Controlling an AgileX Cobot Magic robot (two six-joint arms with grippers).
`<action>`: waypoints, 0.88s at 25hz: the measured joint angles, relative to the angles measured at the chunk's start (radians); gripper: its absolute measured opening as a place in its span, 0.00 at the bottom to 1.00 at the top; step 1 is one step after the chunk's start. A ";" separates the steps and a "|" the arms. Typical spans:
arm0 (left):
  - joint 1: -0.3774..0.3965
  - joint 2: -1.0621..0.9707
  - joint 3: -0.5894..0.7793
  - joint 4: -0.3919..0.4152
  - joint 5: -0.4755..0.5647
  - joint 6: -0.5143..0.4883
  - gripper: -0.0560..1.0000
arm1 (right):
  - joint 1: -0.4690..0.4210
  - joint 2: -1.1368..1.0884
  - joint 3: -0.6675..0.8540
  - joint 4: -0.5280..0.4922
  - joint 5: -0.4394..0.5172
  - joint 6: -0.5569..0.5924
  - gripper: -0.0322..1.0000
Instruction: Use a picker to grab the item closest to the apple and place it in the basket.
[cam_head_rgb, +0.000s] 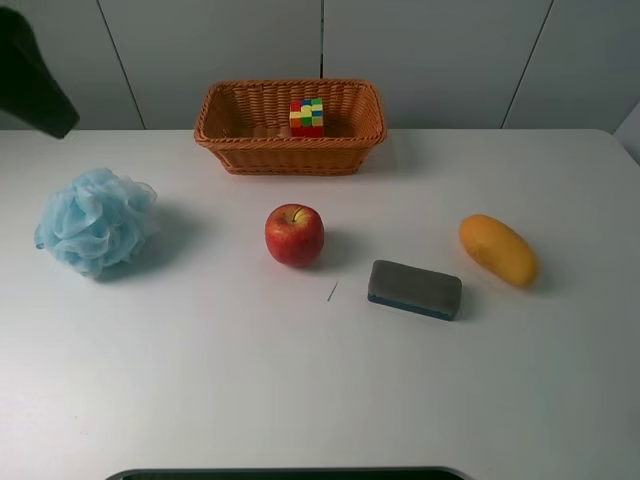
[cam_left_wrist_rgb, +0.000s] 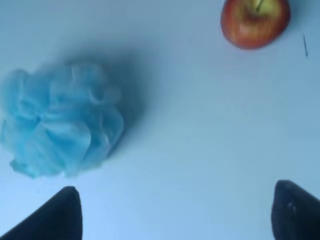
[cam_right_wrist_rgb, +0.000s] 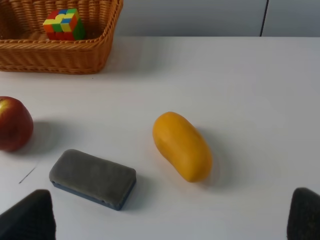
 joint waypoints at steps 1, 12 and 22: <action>0.000 -0.058 0.044 -0.002 0.000 0.000 0.74 | 0.000 0.000 0.000 0.000 0.000 0.000 0.71; 0.051 -0.600 0.411 -0.033 -0.005 0.001 0.74 | 0.000 0.000 0.000 0.000 0.000 0.000 0.71; 0.369 -0.943 0.632 -0.055 -0.104 0.004 0.74 | 0.000 0.000 0.000 0.000 0.000 0.000 0.71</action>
